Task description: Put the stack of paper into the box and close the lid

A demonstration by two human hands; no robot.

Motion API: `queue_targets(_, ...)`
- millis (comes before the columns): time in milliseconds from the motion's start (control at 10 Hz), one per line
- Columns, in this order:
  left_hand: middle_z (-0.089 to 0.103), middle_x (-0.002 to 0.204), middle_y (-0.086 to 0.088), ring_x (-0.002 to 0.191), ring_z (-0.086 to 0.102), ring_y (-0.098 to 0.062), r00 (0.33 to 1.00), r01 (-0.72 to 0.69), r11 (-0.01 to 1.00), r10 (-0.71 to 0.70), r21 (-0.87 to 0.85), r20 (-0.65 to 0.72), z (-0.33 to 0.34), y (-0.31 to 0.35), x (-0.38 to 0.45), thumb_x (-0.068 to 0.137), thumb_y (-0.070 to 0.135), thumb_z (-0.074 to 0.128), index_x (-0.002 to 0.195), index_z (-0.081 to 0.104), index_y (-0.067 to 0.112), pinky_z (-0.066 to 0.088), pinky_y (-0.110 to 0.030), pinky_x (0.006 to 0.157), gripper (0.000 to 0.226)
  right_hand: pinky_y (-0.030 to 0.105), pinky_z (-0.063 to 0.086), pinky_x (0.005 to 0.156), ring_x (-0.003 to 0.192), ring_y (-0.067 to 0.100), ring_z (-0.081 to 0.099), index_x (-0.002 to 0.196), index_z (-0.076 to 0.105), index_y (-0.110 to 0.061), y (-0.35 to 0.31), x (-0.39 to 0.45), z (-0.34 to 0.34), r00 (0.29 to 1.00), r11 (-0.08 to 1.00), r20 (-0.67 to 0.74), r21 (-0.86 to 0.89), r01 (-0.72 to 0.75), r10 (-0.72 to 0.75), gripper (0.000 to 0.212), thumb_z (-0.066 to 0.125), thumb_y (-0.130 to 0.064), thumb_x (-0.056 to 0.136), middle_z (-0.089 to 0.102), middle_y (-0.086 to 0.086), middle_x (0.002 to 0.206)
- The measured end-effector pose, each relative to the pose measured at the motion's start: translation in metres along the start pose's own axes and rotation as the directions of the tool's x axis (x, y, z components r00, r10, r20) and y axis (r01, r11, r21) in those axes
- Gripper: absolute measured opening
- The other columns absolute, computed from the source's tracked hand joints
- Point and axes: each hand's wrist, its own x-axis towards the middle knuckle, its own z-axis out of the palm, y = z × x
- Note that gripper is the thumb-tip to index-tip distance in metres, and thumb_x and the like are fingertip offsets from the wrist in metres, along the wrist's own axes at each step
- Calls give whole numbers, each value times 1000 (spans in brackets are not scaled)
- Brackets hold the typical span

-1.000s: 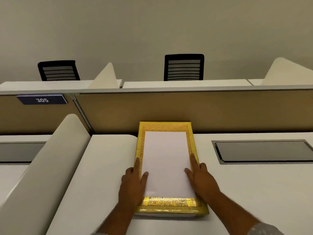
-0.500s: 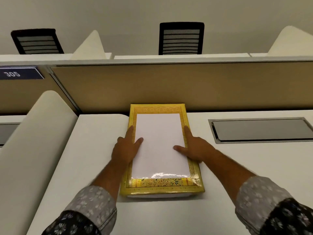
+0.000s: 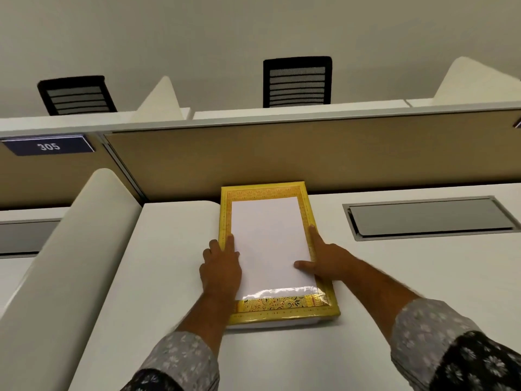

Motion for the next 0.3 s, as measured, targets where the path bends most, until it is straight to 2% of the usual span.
queue_targets(100,43,148,-11,129,51,-29,1000,-4,999,4,-50,11,-1,-6,-23,111,43,37,165,28,31,57,-43,94,56,47,51,110,135,40,60,161,-28,-40,5,-27,11,1000,1000,2,26,-8,8,134,61,-88,74,48,15,161)
queue_targets(300,40,156,-10,135,48,-32,999,10,992,-6,-128,38,-10,-20,-87,109,39,46,159,41,33,55,-49,97,51,46,51,112,134,39,60,166,-18,-34,17,-98,50,998,996,-66,82,23,-18,119,63,-74,87,47,16,162)
